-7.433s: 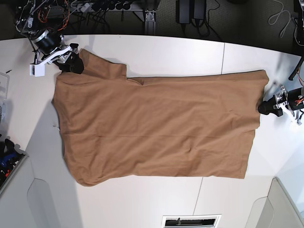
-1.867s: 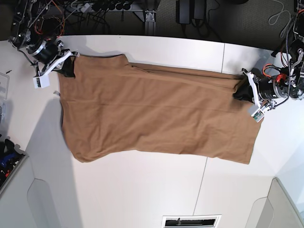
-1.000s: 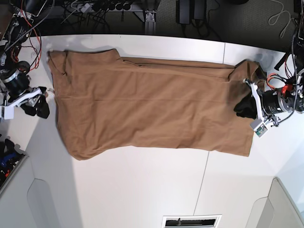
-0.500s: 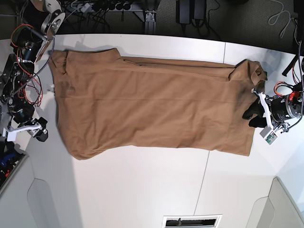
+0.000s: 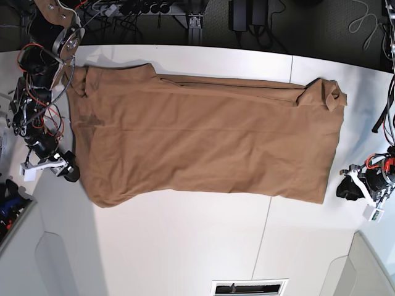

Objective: Layout the t-shirt on the table in an organized manner, then fold the t-shirt properly
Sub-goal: 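Release and move both grippers to the shirt side edge, then fold the shirt side edge lengthwise over the middle with both grippers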

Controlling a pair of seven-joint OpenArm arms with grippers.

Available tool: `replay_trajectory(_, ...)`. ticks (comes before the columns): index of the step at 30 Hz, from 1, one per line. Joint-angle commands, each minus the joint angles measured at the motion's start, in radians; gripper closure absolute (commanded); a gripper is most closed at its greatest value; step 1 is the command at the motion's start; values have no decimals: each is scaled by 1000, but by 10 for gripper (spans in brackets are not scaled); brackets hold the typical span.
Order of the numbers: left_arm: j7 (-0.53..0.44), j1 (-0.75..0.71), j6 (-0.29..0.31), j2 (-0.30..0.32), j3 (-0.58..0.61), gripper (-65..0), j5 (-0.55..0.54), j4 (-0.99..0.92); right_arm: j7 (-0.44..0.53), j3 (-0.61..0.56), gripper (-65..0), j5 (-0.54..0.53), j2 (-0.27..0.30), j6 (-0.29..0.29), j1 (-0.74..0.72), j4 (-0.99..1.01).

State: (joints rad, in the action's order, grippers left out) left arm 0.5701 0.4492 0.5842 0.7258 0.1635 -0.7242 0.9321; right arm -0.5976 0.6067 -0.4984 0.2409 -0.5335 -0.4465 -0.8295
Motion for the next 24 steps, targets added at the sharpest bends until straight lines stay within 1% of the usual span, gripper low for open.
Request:
replay_trajectory(1,-28,56,1,2,-8,-258,-16,-24,-8,0,-326,-12,7,-7,-21,-11)
replay_trajectory(3,-45,105,3,-31,-8,-258,-5,-104,-28,0,-326,-23,5,-14,-21,-11)
replay_trajectory(5,-84,143,0,-63,-8,-258,24,-192,-48,0,-326,-35,6,-14,-21,-11)
replay_trajectory(8,-144,187,-40,-108,-8,-258,60,-337,-58,0,-326,-37,5,-13,-21,-11)
replay_trajectory(11,-198,205,-42,-140,-8,-258,74,-439,-58,0,-326,-36,6,-14,-21,-11)
replay_trajectory(14,-187,204,-41,-164,-8,-258,72,-449,-58,0,-326,-37,6,-13,-21,-11)
replay_trajectory(17,-185,205,-11,-180,-8,-258,48,-448,-58,0,-326,-40,6,-13,-21,-11)
replay_trajectory(22,-185,204,-11,-204,-8,-256,58,-448,-58,0,-326,-56,5,-13,-21,-11)
replay_trajectory(24,-185,204,-11,-212,-8,-237,60,-448,-58,0,-326,-68,5,-14,-21,-11)
